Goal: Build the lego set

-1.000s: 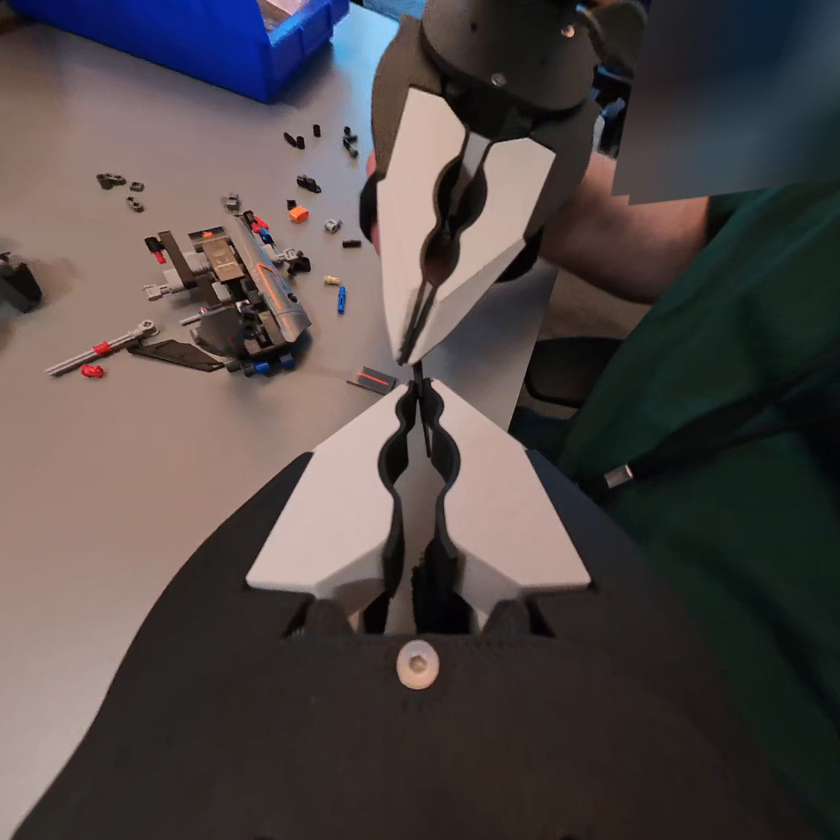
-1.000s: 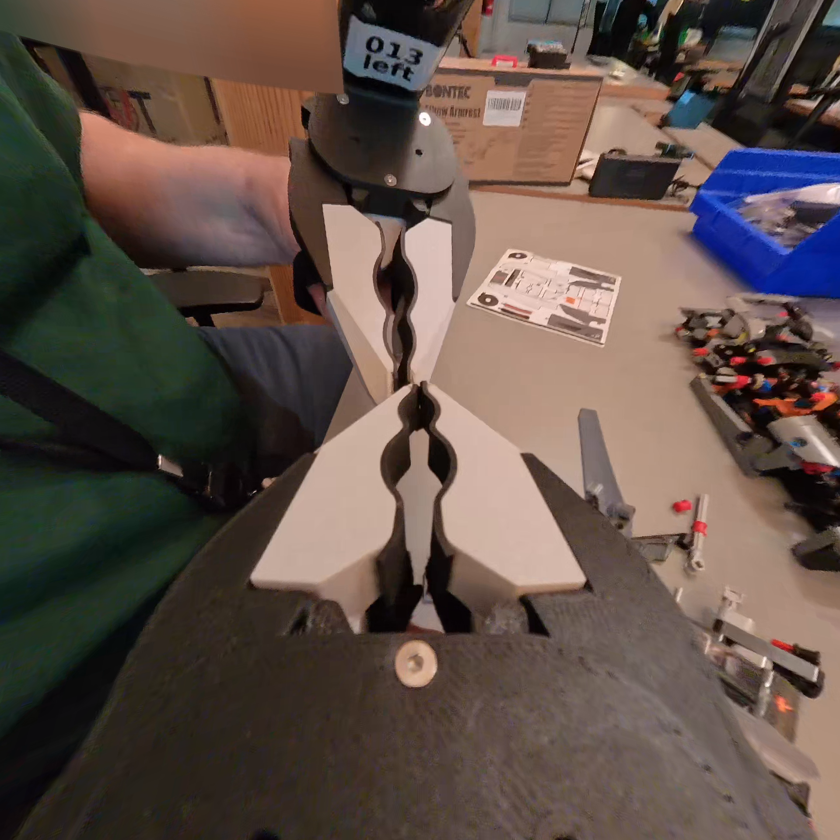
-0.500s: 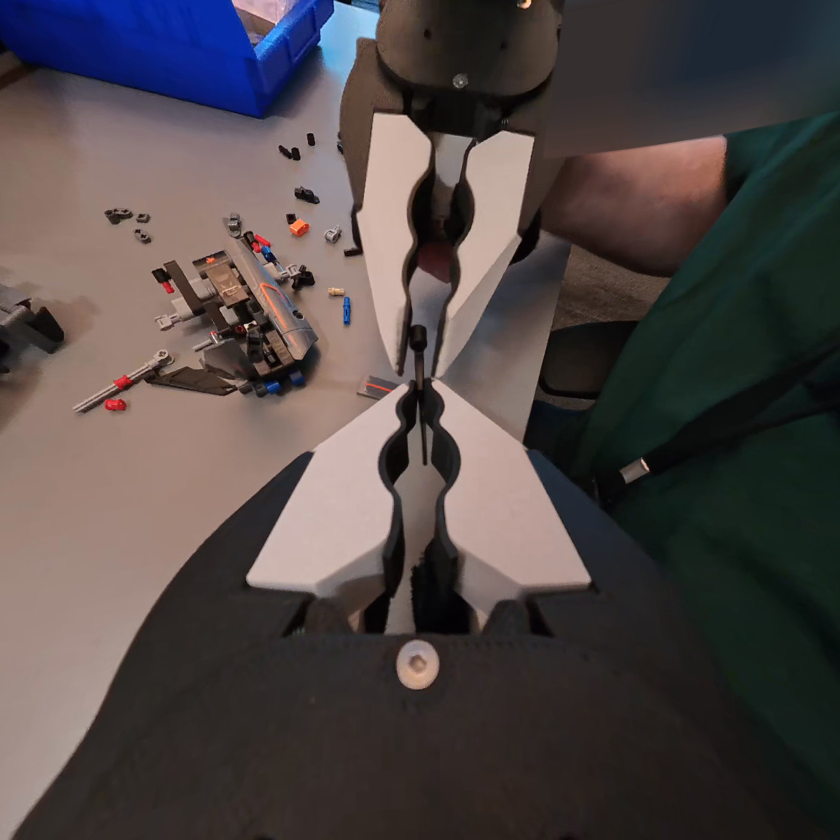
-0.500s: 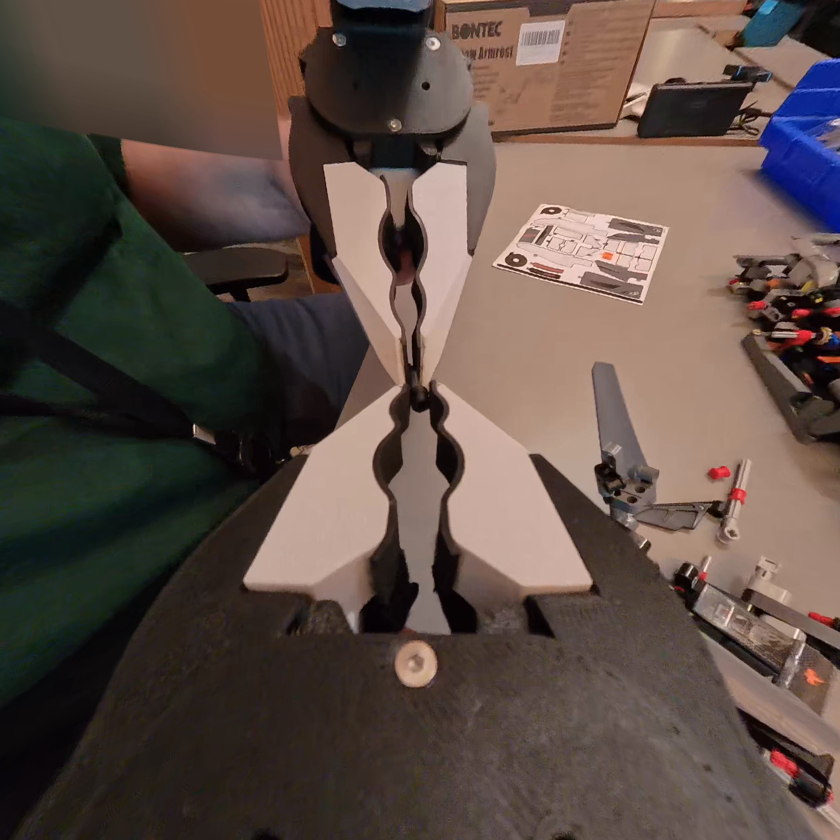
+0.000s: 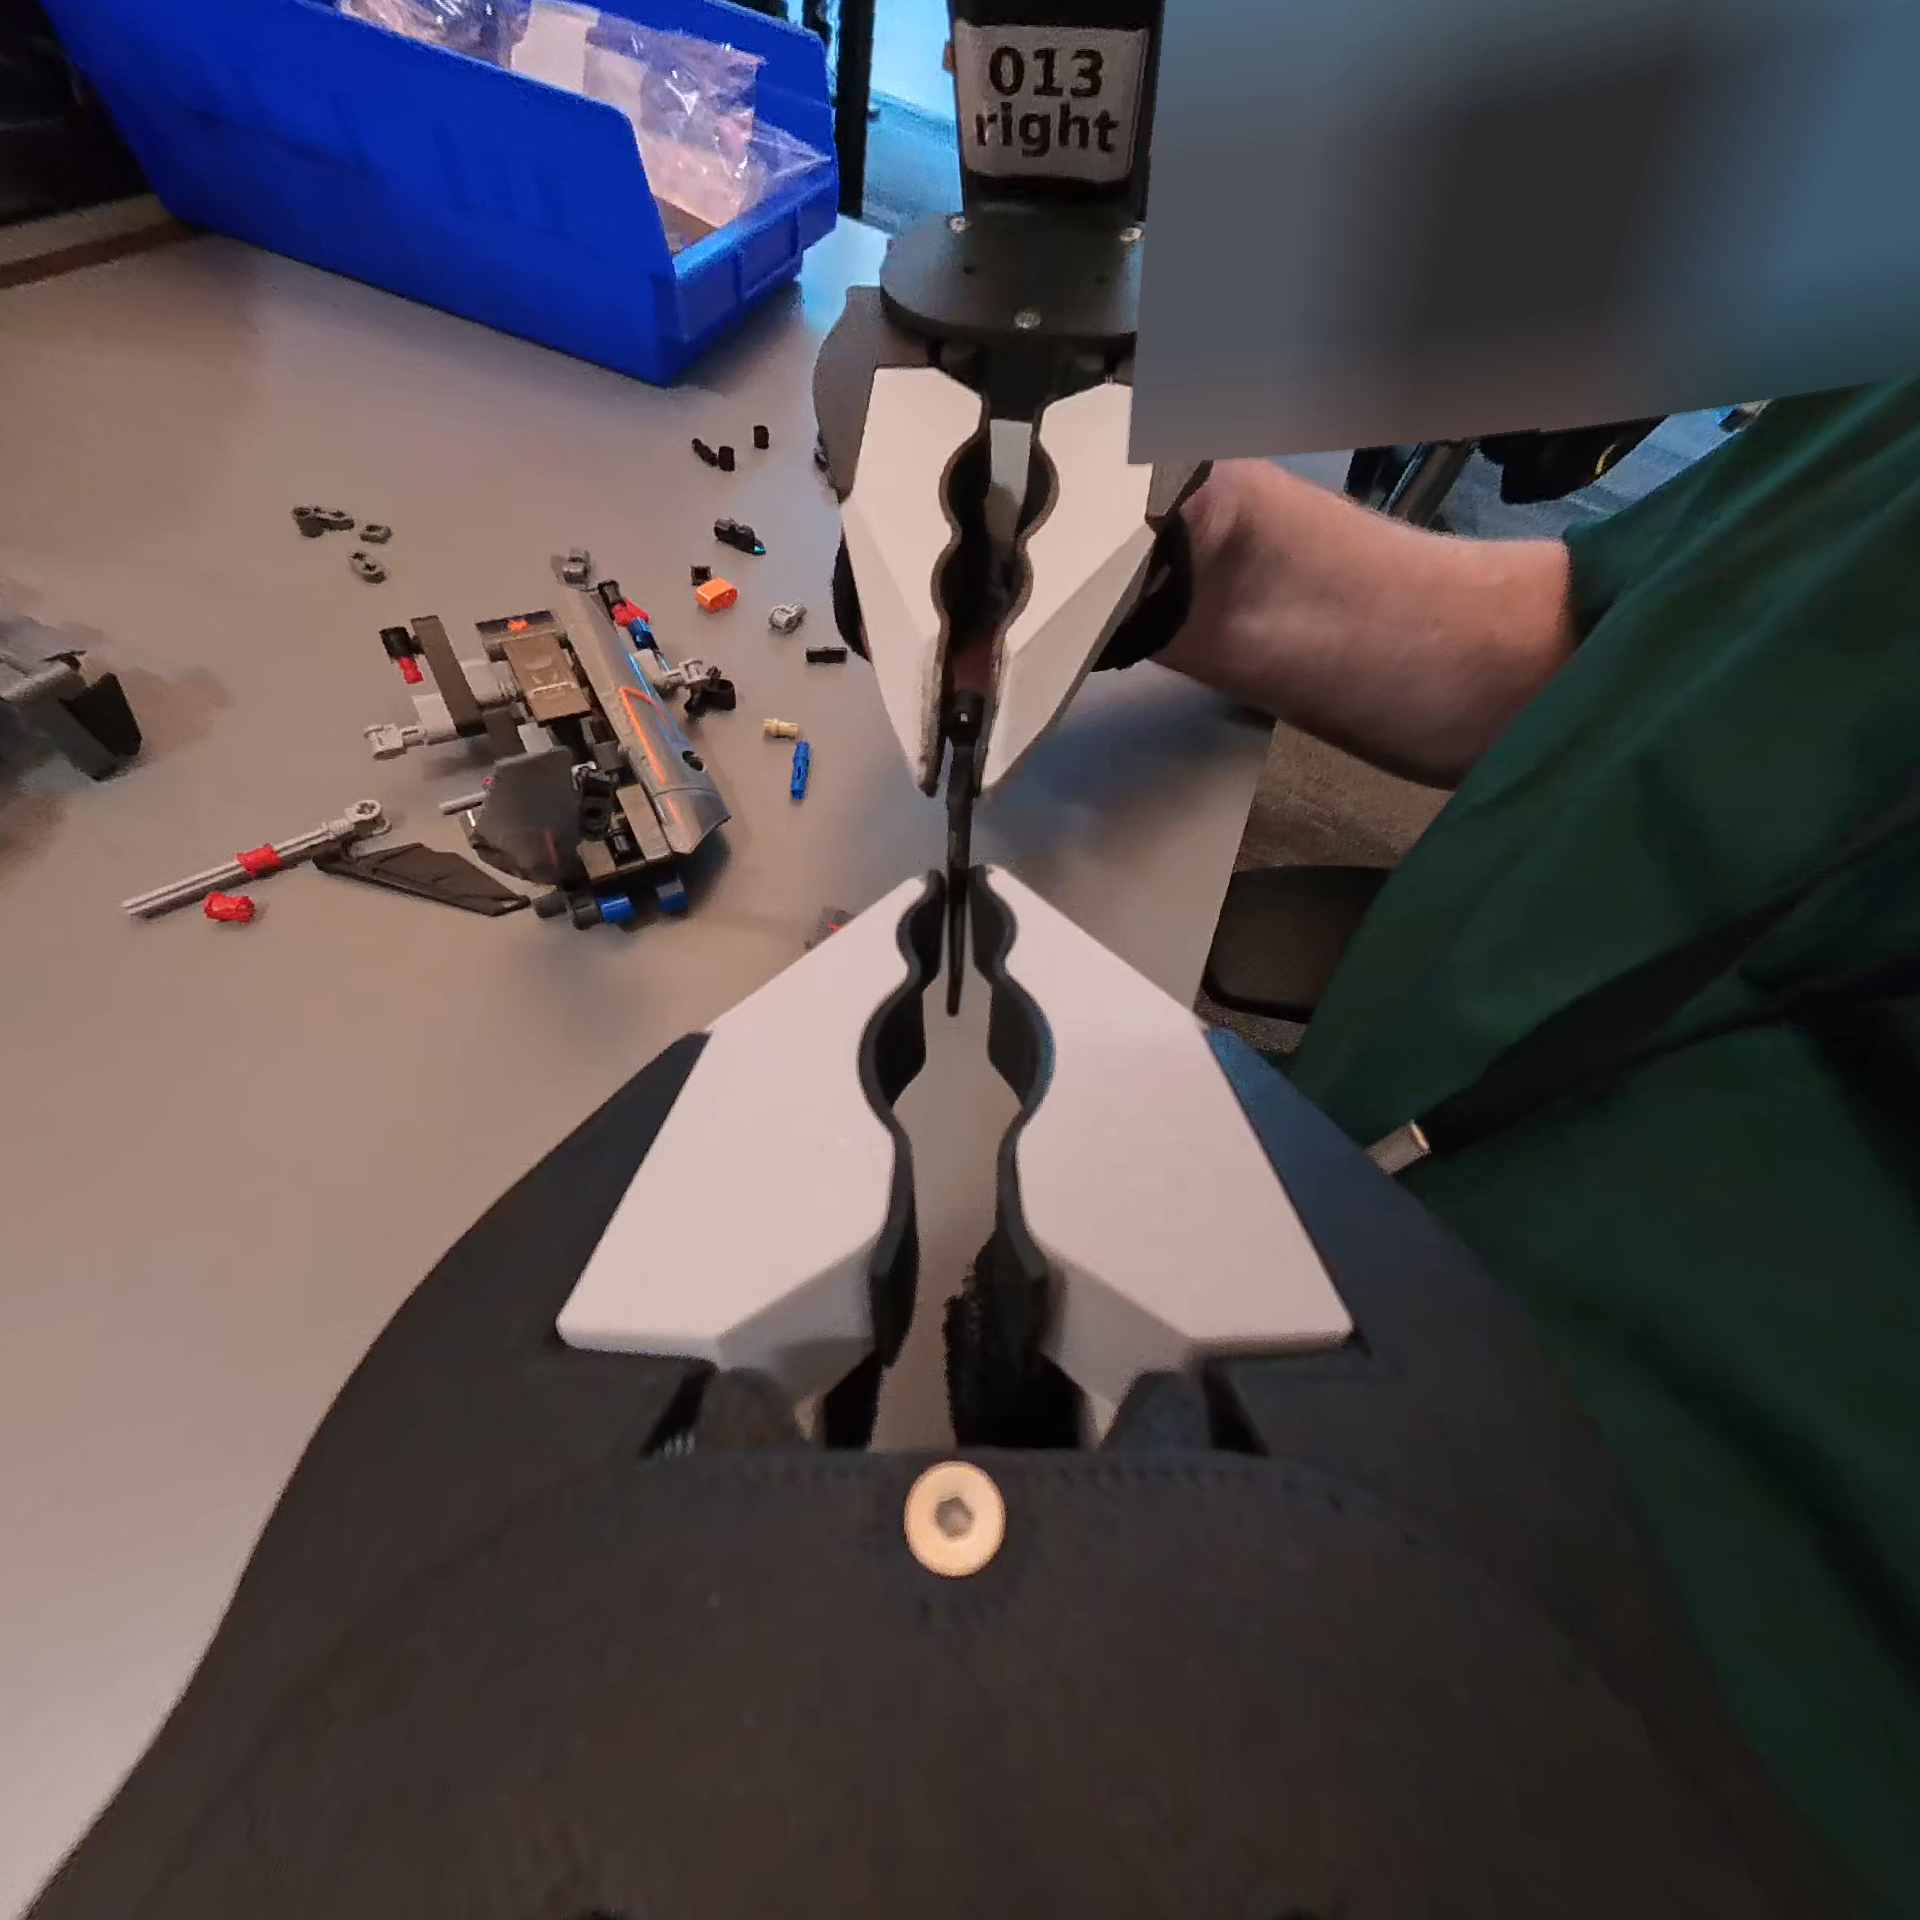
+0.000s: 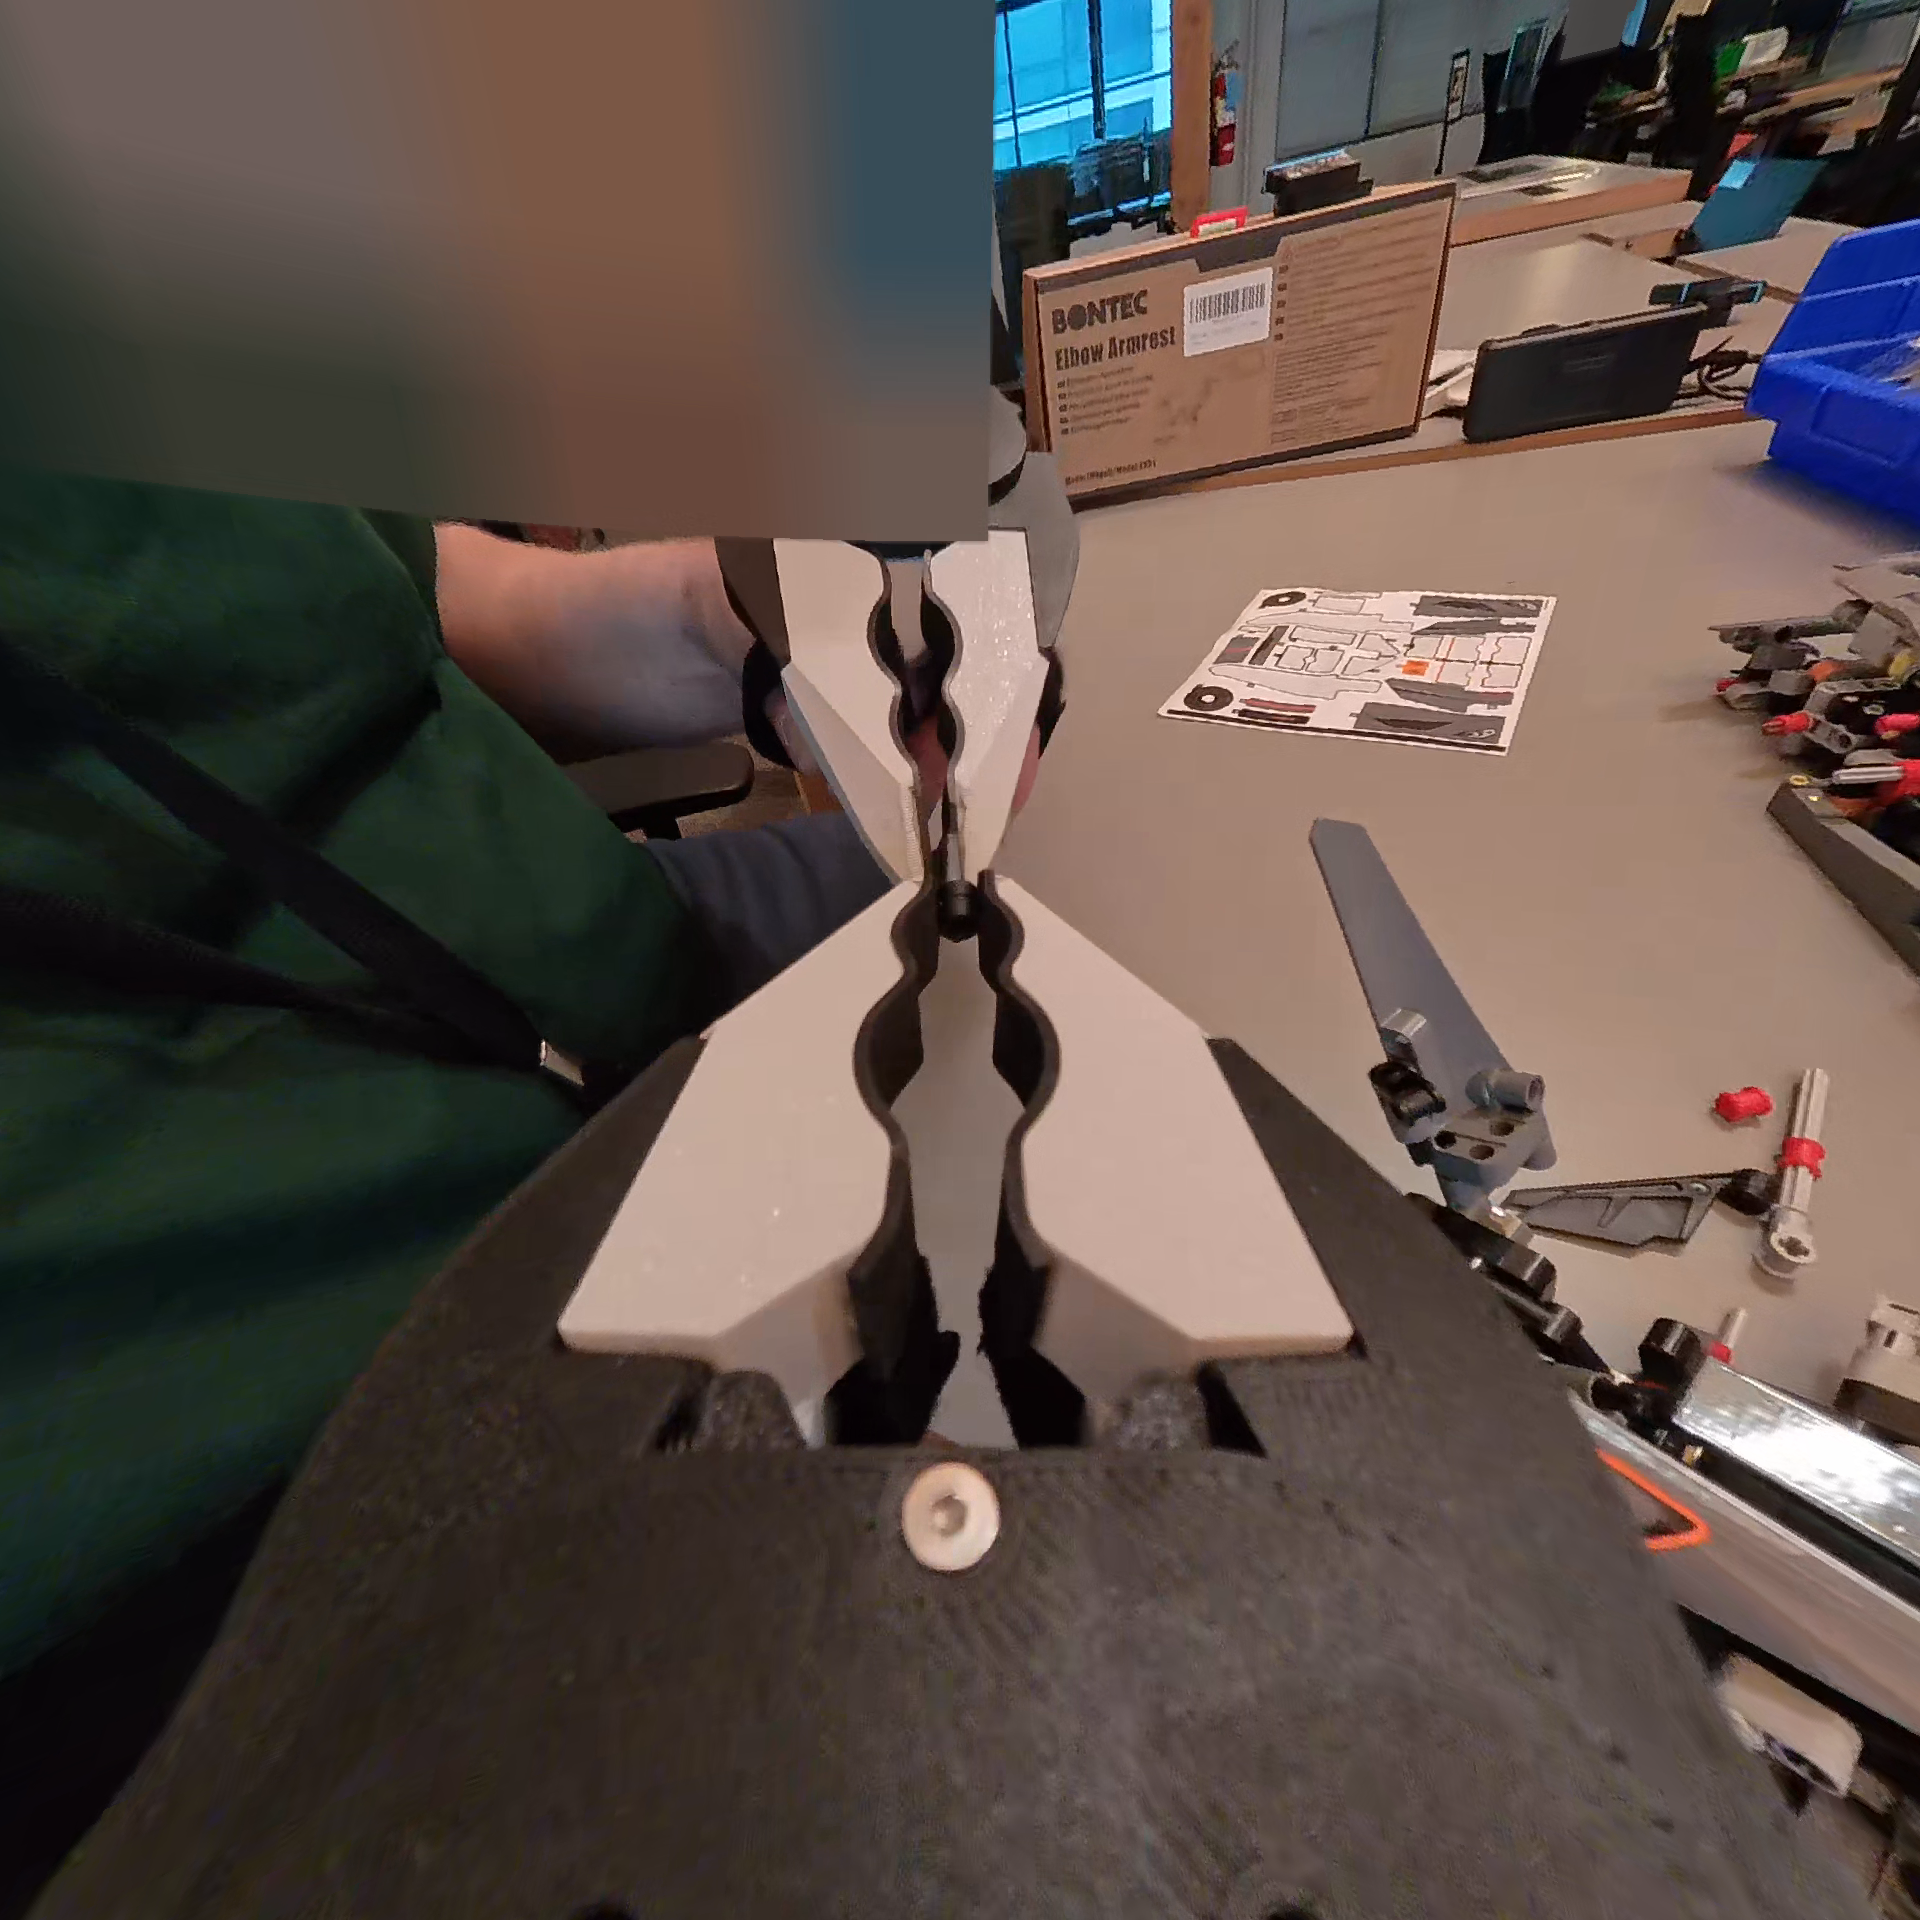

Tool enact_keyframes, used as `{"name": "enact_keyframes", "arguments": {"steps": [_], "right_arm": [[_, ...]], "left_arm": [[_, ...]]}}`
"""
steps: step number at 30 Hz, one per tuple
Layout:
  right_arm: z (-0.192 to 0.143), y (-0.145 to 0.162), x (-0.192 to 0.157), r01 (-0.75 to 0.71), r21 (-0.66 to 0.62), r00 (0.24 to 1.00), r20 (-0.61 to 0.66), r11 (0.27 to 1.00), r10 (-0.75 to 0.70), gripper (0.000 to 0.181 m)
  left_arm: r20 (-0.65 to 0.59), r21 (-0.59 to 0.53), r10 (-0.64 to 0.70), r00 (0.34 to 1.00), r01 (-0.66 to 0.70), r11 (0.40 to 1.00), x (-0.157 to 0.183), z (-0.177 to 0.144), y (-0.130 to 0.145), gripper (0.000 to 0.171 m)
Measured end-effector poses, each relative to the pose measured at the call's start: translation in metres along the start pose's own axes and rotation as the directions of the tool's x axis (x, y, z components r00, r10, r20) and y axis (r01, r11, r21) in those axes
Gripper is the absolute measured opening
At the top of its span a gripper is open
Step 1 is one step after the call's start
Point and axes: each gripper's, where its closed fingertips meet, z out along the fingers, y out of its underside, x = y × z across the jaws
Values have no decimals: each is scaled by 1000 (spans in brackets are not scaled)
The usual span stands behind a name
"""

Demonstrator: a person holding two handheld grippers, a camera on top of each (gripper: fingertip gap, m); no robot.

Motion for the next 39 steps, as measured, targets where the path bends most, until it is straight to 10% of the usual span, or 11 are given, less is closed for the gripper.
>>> {"name": "enact_keyframes", "arguments": {"steps": [8,17,28,39], "right_arm": [[-6,-4,12,-48,44,997,-62,998,51,18],[-38,18,69,-188,-18,850,-504,982,154,46],[-15,47,90,-252,-125,824,-548,959,145,15],[-5,44,91,-270,-81,861,-466,959,203,32]], "left_arm": [[37,93,-28,999,24,995,-4,-1,-7,0],[333,-155,146,932,-98,983,-44,20,26,0],[363,-215,152,919,-76,974,-68,27,38,0],[371,-230,143,918,-58,971,-85,31,41,0]]}}
